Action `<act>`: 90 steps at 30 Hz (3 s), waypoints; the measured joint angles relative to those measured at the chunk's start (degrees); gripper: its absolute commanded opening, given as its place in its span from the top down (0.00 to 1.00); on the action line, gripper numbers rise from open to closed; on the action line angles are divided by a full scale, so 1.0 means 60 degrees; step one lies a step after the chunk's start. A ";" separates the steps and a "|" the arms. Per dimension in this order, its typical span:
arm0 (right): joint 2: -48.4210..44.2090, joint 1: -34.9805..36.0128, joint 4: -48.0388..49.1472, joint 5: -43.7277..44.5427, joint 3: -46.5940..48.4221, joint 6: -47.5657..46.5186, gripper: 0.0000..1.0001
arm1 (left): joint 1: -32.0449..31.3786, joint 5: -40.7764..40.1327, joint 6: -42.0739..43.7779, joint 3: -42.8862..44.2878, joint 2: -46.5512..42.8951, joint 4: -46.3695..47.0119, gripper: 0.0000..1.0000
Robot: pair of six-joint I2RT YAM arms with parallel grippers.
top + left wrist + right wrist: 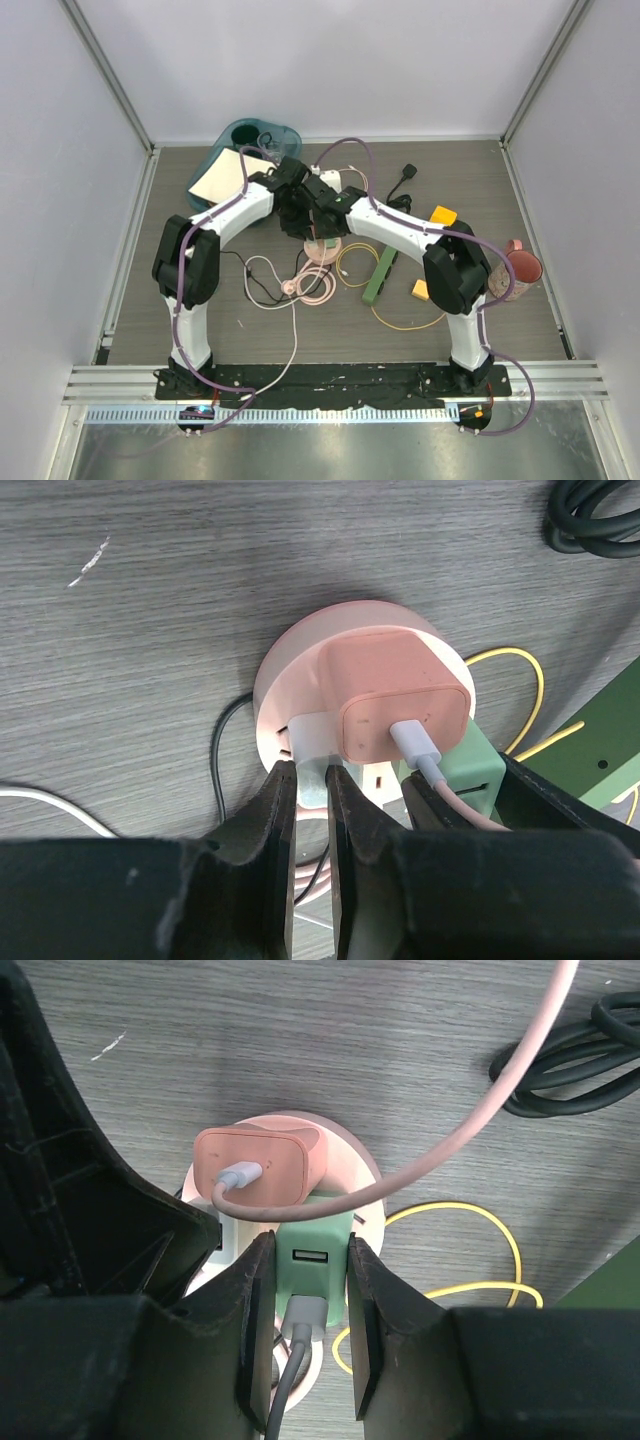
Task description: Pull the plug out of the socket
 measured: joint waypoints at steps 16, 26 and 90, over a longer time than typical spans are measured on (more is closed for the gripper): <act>-0.1002 -0.0470 0.1541 -0.0816 -0.1825 0.0852 0.99 | -0.0146 -0.0353 0.0455 0.0011 -0.0135 -0.0062 0.51; -0.1610 -0.0433 0.1668 -0.0954 -0.2499 0.0823 0.99 | 0.0044 0.0688 0.0692 -0.0980 -0.0659 0.0627 0.50; -0.1996 -0.0171 0.3421 -0.1373 -0.3679 0.1206 0.99 | -0.0801 -0.1359 -0.0335 -0.0929 -0.0546 -0.0178 1.00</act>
